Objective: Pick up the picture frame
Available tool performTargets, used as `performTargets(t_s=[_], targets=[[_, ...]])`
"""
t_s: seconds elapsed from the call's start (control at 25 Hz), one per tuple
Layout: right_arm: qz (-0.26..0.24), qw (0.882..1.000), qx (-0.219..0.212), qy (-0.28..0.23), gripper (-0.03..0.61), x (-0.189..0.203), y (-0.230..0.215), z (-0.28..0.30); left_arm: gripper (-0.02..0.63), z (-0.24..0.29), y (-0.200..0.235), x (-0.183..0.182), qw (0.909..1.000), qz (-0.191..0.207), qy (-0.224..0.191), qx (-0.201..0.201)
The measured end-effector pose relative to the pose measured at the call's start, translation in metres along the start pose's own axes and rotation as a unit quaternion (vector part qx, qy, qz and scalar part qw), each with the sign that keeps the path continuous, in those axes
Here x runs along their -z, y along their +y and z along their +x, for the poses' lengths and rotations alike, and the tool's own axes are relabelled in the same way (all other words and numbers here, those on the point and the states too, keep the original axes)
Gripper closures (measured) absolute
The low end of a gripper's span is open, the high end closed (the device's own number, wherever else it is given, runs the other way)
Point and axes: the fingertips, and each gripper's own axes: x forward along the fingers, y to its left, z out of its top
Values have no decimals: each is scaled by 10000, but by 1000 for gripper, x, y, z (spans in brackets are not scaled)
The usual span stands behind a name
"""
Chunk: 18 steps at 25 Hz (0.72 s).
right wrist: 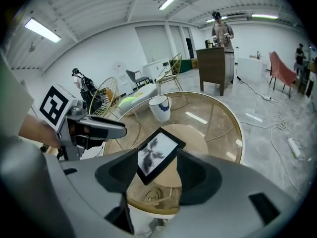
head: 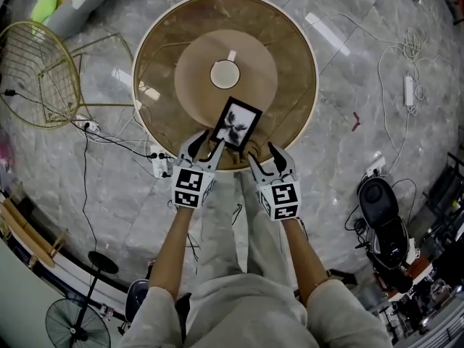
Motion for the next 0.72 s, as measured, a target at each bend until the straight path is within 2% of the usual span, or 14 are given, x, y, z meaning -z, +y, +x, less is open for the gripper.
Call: performTargets(t_s=[0.52, 0.72], targets=[[483, 9984, 89, 277, 342, 15, -8, 45, 439, 38, 11, 11, 9997, 107, 194, 65], [690, 9967, 177, 397, 350, 16, -12, 58, 439, 48, 14, 21, 9993, 22, 379, 66]])
